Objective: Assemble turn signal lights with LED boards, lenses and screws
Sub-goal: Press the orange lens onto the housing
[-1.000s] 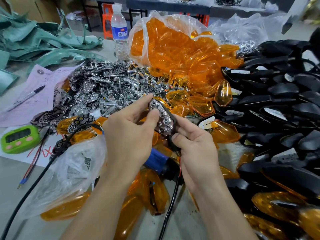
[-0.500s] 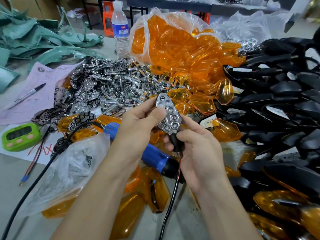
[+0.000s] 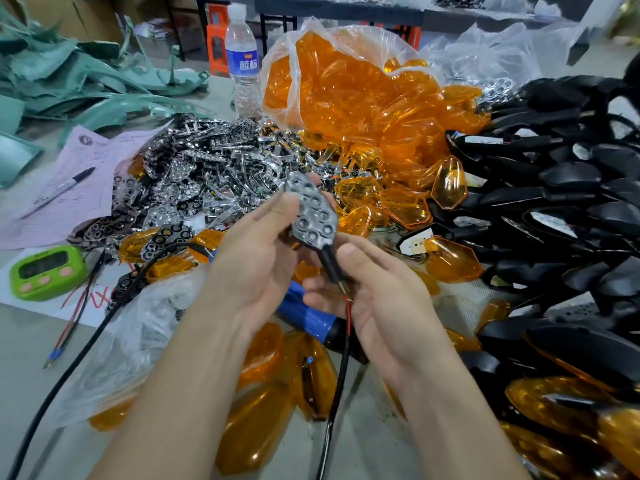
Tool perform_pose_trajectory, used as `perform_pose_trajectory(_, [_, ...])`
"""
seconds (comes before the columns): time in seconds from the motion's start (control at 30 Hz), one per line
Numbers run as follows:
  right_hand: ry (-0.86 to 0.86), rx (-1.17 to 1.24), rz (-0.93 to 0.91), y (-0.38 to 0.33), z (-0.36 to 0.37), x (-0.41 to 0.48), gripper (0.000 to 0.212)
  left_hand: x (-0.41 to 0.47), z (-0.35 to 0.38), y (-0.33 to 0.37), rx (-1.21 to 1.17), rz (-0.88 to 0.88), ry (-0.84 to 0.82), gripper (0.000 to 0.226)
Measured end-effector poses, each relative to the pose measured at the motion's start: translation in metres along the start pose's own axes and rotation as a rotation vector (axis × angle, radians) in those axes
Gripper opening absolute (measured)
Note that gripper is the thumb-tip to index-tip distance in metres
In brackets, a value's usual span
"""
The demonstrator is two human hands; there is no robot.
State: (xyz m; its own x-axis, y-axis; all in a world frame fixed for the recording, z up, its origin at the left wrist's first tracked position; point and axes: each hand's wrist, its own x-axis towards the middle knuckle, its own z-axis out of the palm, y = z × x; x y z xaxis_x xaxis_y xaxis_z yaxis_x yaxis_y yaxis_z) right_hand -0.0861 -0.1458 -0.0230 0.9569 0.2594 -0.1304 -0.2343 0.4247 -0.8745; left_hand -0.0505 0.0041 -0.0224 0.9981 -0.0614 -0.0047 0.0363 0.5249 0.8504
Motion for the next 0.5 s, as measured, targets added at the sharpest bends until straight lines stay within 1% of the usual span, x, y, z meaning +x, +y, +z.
perform_pose_trajectory(0.1, [-0.018,-0.263,0.037,0.002,-0.004,-0.002,0.027,0.008,-0.009,0.008,-0.146,0.057,0.106,0.047])
perform_pose_trajectory(0.13, [-0.027,-0.326,0.032,0.004,-0.004,-0.002,0.026,0.009,-0.010,0.009,-0.178,0.068,0.134,0.046])
perform_pose_trajectory(0.2, [-0.021,-0.418,0.010,0.006,-0.001,-0.002,0.015,0.010,-0.011,0.010,-0.198,0.084,0.168,0.046])
perform_pose_trajectory(0.27, [-0.008,-0.470,-0.001,0.006,0.001,-0.003,0.010,0.011,-0.012,0.009,-0.197,0.111,0.179,0.045])
perform_pose_trajectory(0.37, [0.038,-0.557,-0.029,0.006,0.002,-0.005,0.018,0.010,-0.014,0.008,-0.170,0.145,0.192,0.044])
perform_pose_trajectory(0.5, [0.105,-0.532,-0.072,0.007,0.006,-0.007,0.020,0.007,-0.013,0.008,-0.136,0.174,0.129,0.036])
